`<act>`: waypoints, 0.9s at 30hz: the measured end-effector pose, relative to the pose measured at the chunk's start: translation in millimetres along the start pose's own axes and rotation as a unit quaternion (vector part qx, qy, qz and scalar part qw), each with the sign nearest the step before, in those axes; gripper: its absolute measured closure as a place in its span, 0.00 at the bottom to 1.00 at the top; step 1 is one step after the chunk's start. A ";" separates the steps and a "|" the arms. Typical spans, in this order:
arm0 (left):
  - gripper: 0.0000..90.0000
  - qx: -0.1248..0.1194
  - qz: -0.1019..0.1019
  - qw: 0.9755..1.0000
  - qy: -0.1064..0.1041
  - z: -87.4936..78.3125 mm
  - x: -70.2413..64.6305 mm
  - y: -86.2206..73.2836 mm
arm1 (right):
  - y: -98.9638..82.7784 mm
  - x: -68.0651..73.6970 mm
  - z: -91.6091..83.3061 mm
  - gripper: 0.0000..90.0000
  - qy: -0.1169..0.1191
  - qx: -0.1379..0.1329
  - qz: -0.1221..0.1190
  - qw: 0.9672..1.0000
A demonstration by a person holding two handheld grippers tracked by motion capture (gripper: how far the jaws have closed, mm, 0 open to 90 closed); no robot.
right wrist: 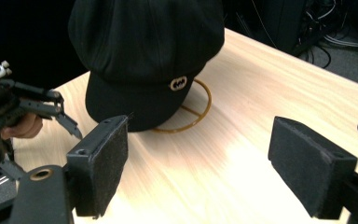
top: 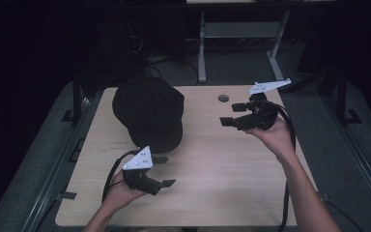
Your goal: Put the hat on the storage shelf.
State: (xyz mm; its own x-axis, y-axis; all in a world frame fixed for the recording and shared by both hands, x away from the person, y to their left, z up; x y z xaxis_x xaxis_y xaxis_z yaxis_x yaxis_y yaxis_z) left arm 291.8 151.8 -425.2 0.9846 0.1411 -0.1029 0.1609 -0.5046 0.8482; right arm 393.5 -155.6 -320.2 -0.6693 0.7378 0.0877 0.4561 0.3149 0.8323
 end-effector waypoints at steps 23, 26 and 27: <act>0.26 0.003 -0.001 1.000 0.001 0.3 -0.8 -1.0 | -65.2 -8.4 -21.0 0.21 -0.014 0.007 0.027 1.000; 0.26 0.002 -0.004 1.000 0.001 0.1 -1.2 -1.4 | -74.9 -9.5 -22.4 0.21 -0.015 0.008 0.034 0.999; 0.26 0.002 -0.005 1.000 0.001 0.0 -1.3 -1.5 | -78.1 -9.9 -22.9 0.21 -0.016 0.009 0.036 0.999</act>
State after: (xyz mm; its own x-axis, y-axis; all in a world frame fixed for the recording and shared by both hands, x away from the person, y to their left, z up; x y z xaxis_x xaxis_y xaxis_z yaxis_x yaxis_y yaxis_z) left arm 290.3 152.3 -426.4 0.9827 0.1488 -0.1102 0.1714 -0.5056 0.8455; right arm 351.0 -201.2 -373.6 -0.6160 0.7771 0.1291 0.5132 0.2714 0.8142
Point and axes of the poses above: each handheld gripper's, and its own axes: z roughly forward along the jaws, y roughly out of its top, x roughly to its left, the point moved 4 cm from there along z, roughly forward along the jaws, and after that the axes turned 13 degrees about -y, right-handed, at the moved point
